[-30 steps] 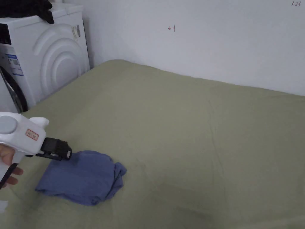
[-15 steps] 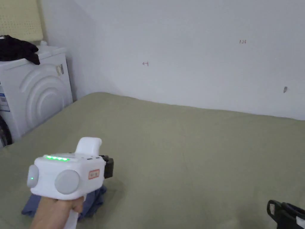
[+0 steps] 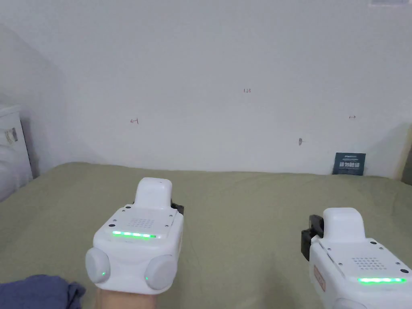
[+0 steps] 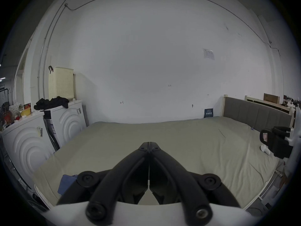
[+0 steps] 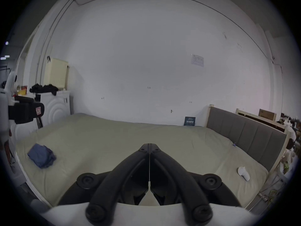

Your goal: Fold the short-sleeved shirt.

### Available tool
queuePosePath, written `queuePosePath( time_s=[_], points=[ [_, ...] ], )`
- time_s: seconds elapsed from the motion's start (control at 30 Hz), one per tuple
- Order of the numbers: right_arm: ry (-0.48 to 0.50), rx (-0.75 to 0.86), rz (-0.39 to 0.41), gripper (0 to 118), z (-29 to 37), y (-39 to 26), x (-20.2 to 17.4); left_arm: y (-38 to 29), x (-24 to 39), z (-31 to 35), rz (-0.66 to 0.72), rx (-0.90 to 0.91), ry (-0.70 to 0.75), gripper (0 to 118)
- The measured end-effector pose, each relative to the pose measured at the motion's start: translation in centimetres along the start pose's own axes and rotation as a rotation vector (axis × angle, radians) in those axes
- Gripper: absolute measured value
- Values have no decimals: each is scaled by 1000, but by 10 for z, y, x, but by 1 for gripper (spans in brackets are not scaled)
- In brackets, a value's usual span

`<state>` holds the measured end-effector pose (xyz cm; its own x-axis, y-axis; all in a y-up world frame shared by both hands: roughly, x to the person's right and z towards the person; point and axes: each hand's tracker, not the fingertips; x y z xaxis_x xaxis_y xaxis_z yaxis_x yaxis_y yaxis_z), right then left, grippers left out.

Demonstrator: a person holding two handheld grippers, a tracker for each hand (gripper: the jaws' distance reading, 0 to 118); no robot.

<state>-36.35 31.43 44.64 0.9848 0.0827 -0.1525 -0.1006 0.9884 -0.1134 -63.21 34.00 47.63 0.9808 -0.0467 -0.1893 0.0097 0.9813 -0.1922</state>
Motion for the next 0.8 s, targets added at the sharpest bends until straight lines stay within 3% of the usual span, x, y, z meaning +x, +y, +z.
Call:
queuePosePath(
  time_s=[0.4,0.43,0.47,0.5,0.53,0.57,0.6,0.63,0.8],
  points=[
    [17,30,-8,6,4,11,1,1,-9,5,-29,20,12,0],
    [15,36,-5,22,5,13,1,2,-9,5,-30,22,11,0],
    [20,37,-5,51,5,15,3,3,-7,4,-31,25,13,4],
    [20,29,-4,85,3,17,4,3,-6,3,-31,28,24,14],
    [16,25,-8,115,1,18,5,3,-7,3,-32,40,36,54],
    [9,40,-20,118,2,17,7,4,-6,0,-36,43,44,97],
    [-12,81,-28,118,1,21,10,4,-7,-4,-37,26,54,118],
    [0,55,-15,118,-4,23,12,4,-8,-1,-16,70,-3,118],
    [-10,32,3,118,-11,27,16,10,-10,6,-25,49,41,118]
  ],
)
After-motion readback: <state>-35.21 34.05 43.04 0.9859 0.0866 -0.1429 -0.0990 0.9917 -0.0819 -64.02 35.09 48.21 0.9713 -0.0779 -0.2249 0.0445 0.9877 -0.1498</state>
